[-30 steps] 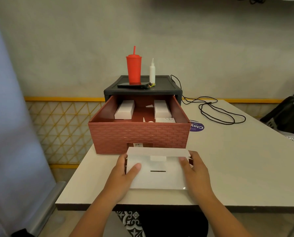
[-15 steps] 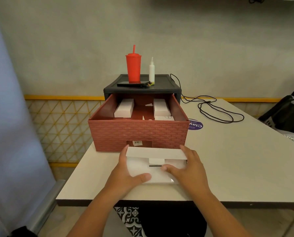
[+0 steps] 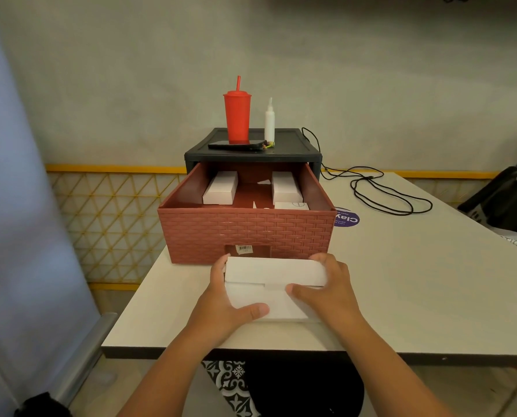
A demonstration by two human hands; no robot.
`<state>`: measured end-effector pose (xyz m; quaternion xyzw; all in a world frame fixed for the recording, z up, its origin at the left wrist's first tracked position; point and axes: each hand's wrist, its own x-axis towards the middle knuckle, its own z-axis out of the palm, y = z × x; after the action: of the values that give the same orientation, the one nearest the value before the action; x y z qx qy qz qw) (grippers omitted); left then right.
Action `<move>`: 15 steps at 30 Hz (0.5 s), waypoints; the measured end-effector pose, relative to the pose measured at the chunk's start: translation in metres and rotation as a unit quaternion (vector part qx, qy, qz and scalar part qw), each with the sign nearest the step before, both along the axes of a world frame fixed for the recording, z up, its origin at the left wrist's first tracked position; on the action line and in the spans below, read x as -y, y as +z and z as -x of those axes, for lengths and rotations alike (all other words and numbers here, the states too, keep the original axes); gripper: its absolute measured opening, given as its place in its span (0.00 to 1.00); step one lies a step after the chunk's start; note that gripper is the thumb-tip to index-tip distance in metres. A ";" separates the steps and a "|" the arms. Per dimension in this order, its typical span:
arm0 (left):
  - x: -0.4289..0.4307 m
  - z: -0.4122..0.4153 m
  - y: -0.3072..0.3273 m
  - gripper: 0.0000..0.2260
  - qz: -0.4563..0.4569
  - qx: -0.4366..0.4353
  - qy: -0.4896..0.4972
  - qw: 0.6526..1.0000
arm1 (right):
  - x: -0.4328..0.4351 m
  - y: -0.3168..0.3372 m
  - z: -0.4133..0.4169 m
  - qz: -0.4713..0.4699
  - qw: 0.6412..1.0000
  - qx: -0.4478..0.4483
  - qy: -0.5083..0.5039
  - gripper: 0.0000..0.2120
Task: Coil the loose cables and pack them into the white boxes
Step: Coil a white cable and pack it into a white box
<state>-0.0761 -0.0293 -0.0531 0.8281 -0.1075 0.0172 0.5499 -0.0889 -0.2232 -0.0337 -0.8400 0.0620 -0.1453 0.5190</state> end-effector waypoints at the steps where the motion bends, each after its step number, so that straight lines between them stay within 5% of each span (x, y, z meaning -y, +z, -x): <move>1: 0.000 0.000 0.000 0.47 0.002 0.001 0.001 1.000 | 0.000 0.000 0.001 0.002 1.000 0.000 0.008 0.25; 15: -0.001 0.013 0.006 0.38 -0.019 0.030 0.028 0.999 | 0.010 0.002 0.020 -0.086 0.993 0.039 0.075 0.16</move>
<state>-0.0886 -0.0283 -0.0476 0.8399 -0.1014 0.0552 0.5303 -0.1094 -0.2331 -0.0313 -0.7883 -0.0097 -0.1330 0.6007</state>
